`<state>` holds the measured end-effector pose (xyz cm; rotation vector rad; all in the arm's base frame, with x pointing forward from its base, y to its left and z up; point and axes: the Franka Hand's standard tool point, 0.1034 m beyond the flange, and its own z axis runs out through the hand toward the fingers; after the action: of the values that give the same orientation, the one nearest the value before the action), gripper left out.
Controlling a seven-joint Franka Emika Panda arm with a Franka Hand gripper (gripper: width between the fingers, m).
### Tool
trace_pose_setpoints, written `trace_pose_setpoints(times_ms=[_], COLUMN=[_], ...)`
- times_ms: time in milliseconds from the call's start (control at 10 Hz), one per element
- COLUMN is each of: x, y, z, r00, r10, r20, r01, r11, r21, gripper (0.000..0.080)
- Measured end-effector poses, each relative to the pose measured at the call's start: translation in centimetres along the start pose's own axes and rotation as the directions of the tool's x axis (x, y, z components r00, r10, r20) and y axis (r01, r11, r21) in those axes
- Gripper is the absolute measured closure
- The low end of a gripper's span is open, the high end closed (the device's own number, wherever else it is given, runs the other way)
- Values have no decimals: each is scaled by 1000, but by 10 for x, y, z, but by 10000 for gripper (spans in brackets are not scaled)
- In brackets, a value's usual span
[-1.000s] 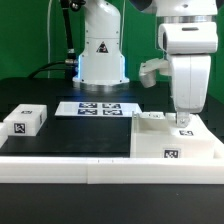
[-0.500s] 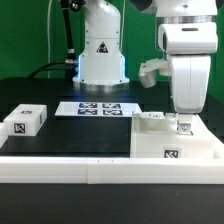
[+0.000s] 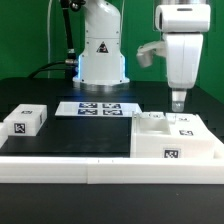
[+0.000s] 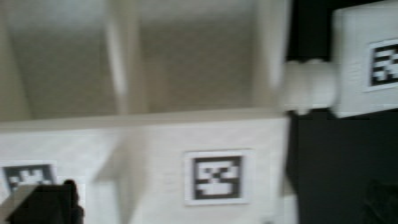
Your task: Assemble cabinet
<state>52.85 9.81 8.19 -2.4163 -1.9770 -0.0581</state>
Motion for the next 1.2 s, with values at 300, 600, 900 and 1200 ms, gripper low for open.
trace_pose_setpoints(times_ms=[300,600,900,1200], x=[-17,-17,-19,-29], y=[-49,-49,-69,-89], z=[-13,-10,3,19], r00=[1000,1000,999,994], r10=[-5,-4,-53,-109], r20=[29,29,12,7], r01=[5,3,53,108], r11=[1000,1000,999,994], r21=[5,11,-5,15], gripper=[2,2,2,2])
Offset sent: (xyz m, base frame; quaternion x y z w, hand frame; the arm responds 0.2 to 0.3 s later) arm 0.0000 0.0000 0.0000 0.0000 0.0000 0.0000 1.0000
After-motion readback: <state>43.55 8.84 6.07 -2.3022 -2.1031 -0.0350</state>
